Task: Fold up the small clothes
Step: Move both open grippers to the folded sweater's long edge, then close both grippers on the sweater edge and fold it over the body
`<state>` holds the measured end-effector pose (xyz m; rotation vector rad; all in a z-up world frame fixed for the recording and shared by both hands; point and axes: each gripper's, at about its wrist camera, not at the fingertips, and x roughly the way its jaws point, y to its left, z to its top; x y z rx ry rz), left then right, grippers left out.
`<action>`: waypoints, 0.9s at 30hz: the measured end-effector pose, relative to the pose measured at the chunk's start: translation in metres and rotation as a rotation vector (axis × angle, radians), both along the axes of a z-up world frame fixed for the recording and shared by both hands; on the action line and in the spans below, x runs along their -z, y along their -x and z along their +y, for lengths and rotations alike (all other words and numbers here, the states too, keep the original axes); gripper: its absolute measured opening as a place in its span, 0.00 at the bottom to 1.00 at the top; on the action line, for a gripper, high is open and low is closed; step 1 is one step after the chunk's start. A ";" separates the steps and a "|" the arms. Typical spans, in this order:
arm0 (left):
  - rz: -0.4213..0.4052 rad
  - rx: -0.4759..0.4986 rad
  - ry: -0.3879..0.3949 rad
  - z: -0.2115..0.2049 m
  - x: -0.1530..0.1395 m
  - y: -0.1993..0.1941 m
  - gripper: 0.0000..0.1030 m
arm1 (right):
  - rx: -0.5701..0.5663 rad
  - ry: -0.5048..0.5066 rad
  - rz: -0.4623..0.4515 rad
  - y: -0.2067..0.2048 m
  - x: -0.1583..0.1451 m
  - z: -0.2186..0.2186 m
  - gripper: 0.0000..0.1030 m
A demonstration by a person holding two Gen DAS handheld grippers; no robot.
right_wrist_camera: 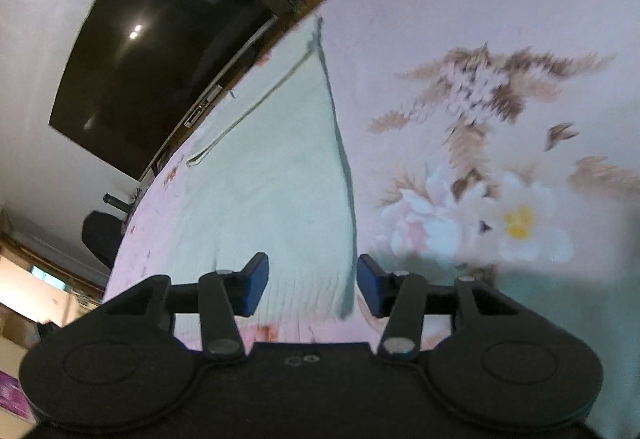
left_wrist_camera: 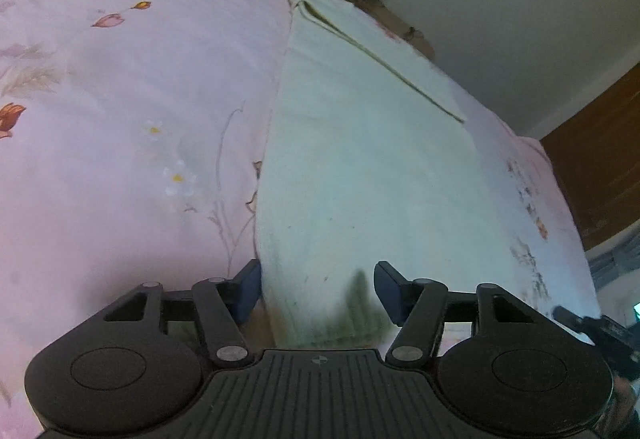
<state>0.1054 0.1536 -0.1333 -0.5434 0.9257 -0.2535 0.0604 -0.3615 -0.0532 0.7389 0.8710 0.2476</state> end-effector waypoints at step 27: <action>0.035 -0.042 0.182 0.011 0.036 0.001 0.05 | 0.025 -0.215 0.123 -0.021 0.054 0.006 0.05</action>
